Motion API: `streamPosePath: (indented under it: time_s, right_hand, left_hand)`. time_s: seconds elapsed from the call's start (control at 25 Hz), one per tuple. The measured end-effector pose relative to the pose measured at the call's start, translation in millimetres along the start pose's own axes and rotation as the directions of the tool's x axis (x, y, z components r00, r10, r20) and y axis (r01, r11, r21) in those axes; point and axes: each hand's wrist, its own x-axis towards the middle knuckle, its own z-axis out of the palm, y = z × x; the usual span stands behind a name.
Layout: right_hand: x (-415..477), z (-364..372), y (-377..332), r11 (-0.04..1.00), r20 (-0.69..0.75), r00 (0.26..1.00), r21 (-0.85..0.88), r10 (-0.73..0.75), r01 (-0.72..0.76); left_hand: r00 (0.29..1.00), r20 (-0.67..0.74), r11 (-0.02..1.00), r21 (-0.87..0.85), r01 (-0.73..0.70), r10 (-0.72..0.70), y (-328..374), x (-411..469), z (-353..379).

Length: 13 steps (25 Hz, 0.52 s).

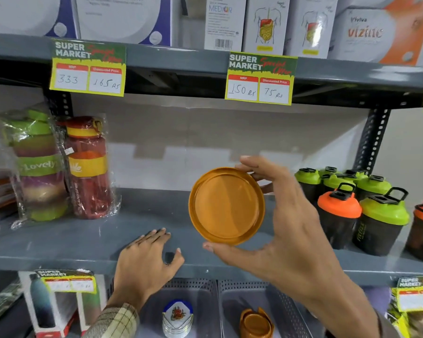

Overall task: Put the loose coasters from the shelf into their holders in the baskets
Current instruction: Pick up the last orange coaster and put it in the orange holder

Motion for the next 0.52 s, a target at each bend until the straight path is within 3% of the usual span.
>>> streamPosePath:
  time_s: [0.16,0.28,0.4,0.52]
  right_hand:
    - [-5.8,-12.6,-12.2,0.997,-0.082,0.995,-0.063,-0.049,0.043]
    - [-7.3,-14.6,-11.4,0.999,-0.086,0.995,0.006,-0.052,0.052]
    - [-11.8,-13.4,-7.0,0.956,-0.103,0.992,0.29,0.077,-0.044]
    - [-18.2,-10.3,-5.5,0.732,-0.073,0.974,0.672,0.215,-0.111]
  left_hand:
    - [1.0,0.0,1.0,0.001,-0.015,0.015,0.4,-0.1,-2.9]
    - [1.0,0.001,1.0,0.005,-0.01,0.01,0.2,-0.2,-0.9]
    - [1.0,-0.006,1.0,0.018,0.009,-0.009,-2.4,1.4,3.3]
    - [1.0,-0.016,1.0,0.006,0.013,-0.013,-3.3,1.1,6.0]
